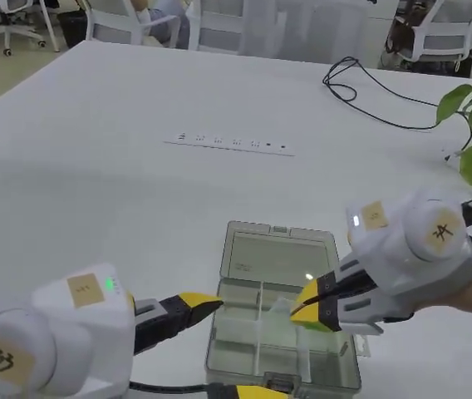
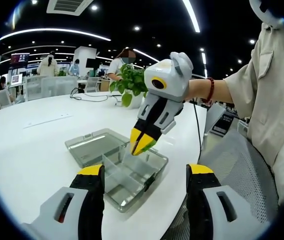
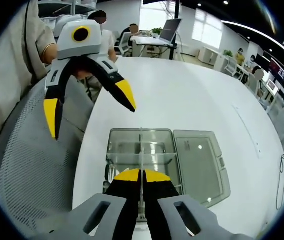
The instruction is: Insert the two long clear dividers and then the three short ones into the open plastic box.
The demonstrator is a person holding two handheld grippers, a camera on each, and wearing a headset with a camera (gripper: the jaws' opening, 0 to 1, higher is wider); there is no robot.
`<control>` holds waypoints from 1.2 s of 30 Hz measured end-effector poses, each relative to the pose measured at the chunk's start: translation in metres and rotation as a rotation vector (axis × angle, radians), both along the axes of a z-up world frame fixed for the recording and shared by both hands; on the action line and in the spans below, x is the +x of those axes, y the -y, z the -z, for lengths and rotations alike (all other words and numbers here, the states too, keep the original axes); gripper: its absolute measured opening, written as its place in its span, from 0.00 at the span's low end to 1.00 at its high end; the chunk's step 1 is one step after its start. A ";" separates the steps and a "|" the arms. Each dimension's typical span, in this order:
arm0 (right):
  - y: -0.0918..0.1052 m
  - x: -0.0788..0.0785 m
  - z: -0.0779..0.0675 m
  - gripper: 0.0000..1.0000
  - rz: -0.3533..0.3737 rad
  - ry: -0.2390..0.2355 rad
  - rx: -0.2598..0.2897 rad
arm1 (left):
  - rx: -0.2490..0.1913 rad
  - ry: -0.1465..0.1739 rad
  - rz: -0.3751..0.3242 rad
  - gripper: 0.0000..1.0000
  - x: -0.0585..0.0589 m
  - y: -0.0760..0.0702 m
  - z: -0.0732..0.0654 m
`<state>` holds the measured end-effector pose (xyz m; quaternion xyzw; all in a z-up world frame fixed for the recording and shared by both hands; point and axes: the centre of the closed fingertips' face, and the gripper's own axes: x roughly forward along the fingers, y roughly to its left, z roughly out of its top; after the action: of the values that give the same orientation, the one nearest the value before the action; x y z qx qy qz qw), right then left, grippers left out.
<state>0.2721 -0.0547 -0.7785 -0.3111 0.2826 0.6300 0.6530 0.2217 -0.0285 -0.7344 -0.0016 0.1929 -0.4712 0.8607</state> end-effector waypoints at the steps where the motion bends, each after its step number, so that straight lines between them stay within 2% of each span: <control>1: 0.000 0.000 0.000 0.02 -0.001 -0.001 0.001 | 0.000 0.000 0.000 0.66 0.000 0.000 0.000; 15: -0.005 0.001 0.012 0.02 -0.011 -0.006 -0.037 | -0.001 -0.002 0.005 0.66 0.001 0.001 0.002; 23: -0.006 0.002 0.026 0.02 0.001 -0.024 -0.110 | 0.007 0.006 -0.004 0.68 0.002 0.000 0.001; 32: -0.006 0.002 0.043 0.02 -0.014 -0.013 -0.201 | 0.011 0.001 -0.004 0.69 0.002 0.000 0.003; 36: -0.005 0.002 0.044 0.02 -0.018 -0.004 -0.242 | 0.014 0.003 -0.003 0.69 0.002 -0.002 0.004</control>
<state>0.2739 -0.0493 -0.8229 -0.3887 0.3550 0.5977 0.6047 0.2238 -0.0270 -0.7382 0.0048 0.1949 -0.4687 0.8616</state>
